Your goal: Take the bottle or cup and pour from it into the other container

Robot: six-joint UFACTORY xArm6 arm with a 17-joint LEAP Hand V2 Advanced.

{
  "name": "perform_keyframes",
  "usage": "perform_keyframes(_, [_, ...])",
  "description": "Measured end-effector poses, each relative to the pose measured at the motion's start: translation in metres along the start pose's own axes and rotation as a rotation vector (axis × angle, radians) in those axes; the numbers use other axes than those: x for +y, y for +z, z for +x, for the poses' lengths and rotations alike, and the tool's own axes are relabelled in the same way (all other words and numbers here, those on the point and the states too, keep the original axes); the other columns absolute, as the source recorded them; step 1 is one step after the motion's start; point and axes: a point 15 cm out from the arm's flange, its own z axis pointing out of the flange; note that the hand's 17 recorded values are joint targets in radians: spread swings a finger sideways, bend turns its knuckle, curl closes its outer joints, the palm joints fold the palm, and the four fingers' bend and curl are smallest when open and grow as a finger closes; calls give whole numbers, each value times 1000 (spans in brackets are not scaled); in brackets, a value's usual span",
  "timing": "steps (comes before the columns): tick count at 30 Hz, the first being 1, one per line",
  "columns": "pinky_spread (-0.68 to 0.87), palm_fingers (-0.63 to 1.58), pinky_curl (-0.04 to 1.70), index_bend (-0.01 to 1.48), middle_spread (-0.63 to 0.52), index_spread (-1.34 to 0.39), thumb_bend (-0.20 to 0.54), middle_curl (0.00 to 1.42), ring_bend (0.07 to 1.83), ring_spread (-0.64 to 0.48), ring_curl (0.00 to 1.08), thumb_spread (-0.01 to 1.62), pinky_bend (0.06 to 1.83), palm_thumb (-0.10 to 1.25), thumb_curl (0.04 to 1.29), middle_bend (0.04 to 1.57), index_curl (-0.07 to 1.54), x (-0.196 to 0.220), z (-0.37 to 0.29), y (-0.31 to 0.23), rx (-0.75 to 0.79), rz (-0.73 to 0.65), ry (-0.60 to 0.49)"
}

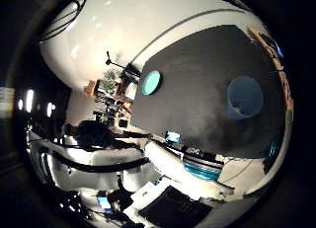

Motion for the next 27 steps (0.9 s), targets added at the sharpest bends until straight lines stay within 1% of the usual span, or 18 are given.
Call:
perform_keyframes(4, [441, 188, 303, 145, 40, -249, -28, 344, 465, 175, 260, 1003, 572, 385, 286, 319, 230, -3, 10, 15, -65, 35, 30])
perform_keyframes(6, [437, 169, 302, 153, 46, -249, -27, 337, 457, 178, 254, 1001, 587, 384, 287, 298, 238, -6, 13, 23, -99, 61, 43])
perform_keyframes(10, [428, 158, 292, 155, 60, -247, -26, 331, 451, 180, 245, 1011, 588, 390, 288, 281, 251, -12, 21, 40, -174, 118, 53])
perform_keyframes(14, [424, 158, 284, 152, 63, -238, -27, 329, 451, 179, 241, 1012, 583, 391, 287, 280, 256, -12, 34, 52, -244, 183, 95])
perform_keyframes(21, [427, 159, 275, 150, 65, -237, -27, 332, 469, 181, 237, 1012, 586, 391, 286, 281, 258, 9, 48, 72, -369, 191, 170])
perform_keyframes(27, [430, 159, 270, 150, 65, -233, -27, 332, 474, 181, 232, 1012, 591, 391, 286, 282, 259, 18, 58, 70, -399, 200, 195])
